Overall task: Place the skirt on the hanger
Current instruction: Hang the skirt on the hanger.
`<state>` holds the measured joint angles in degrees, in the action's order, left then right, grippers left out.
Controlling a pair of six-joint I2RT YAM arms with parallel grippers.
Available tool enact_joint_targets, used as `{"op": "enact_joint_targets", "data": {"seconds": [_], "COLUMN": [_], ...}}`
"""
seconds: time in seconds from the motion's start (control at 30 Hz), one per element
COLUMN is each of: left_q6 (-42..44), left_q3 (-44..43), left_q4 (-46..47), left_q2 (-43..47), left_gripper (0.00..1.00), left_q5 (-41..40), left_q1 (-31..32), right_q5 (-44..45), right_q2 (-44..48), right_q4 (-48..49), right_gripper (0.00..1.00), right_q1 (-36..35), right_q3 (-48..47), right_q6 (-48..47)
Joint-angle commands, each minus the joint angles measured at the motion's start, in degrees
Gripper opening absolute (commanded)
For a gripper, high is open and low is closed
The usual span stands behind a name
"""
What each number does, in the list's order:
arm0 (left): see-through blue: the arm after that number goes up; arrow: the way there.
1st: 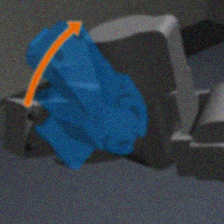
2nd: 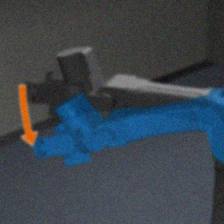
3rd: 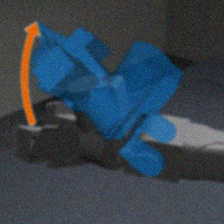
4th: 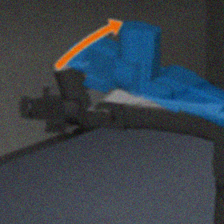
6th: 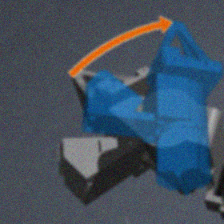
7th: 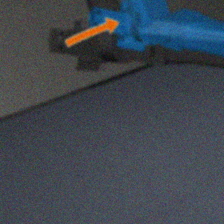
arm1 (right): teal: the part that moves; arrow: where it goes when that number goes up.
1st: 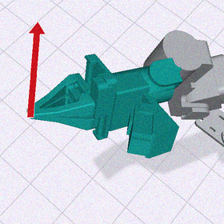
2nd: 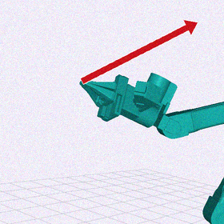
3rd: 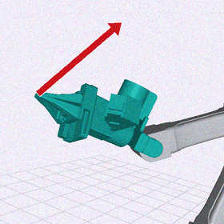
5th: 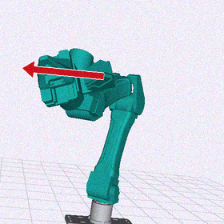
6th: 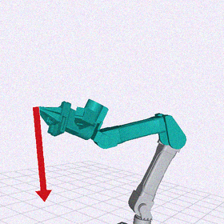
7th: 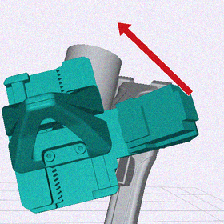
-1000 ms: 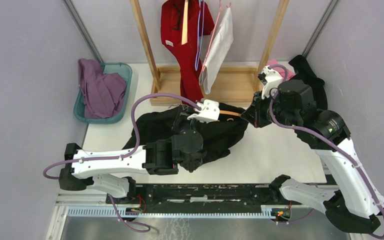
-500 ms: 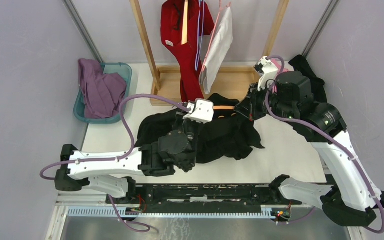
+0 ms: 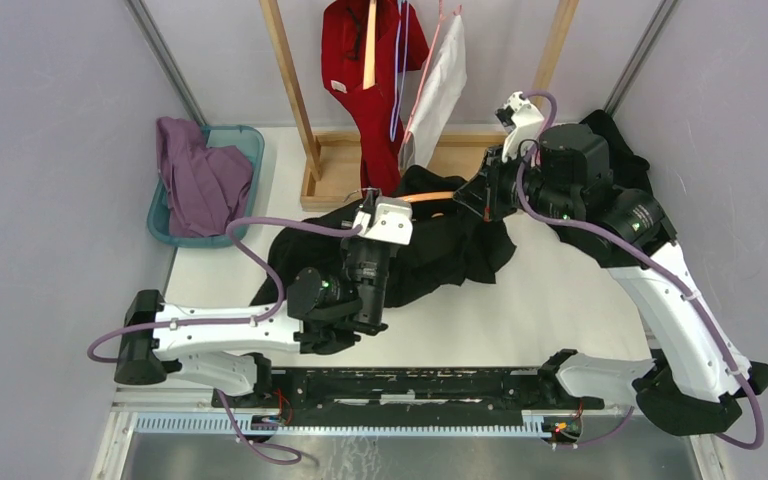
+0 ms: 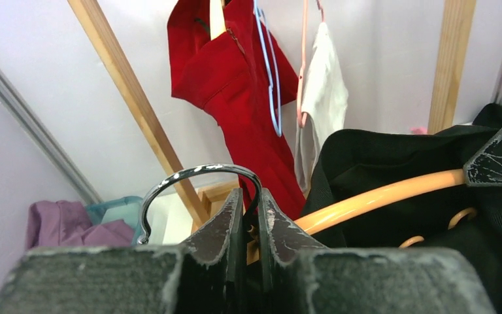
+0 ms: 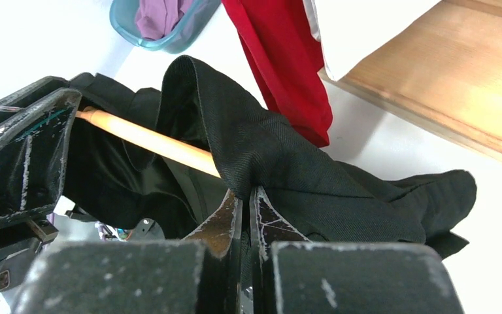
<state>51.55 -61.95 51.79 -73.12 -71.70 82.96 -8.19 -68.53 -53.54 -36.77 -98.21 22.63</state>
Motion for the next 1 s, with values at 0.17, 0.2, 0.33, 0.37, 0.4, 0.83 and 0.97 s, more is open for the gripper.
{"op": "enact_joint_targets", "data": {"seconds": [0.17, 0.2, 0.33, 0.37, 0.4, 0.83, 0.97], "left_q6": [-14.76, -18.91, -31.21, -32.87, -34.54, -47.74, -47.26], "left_q3": [16.48, 18.03, 22.79, 23.14, 23.14, 19.84, 19.58], "left_q4": [-2.96, -5.67, -12.06, -12.7, -13.37, -19.15, -17.88], "left_q2": [8.09, 8.92, 8.75, 7.33, 6.0, -4.81, -5.16], "left_gripper": [0.03, 0.03, 0.03, 0.03, 0.03, 0.03, 0.03], "left_q5": [13.0, 12.9, 11.37, 10.83, 10.25, 5.15, 5.89], "left_q1": [1.64, 2.06, 5.27, 6.29, 7.38, 14.61, 14.53], "right_q5": [-8.52, -7.92, -5.87, -5.46, -5.07, 0.95, 2.35], "right_q2": [10.36, 12.21, 17.33, 18.51, 19.71, 23.37, 21.25], "right_q4": [14.83, 15.19, 17.85, 18.57, 19.49, 25.98, 27.77], "right_gripper": [0.02, 0.02, 0.02, 0.02, 0.02, 0.02, 0.02], "right_q1": [-4.35, -4.99, -7.64, -8.27, -8.9, -16.57, -18.72], "right_q3": [18.14, 21.29, 35.26, 37.82, 40.13, 50.84, 49.6], "right_q6": [3.47, 3.93, 6.8, 7.69, 8.72, 14.54, 12.45]}}
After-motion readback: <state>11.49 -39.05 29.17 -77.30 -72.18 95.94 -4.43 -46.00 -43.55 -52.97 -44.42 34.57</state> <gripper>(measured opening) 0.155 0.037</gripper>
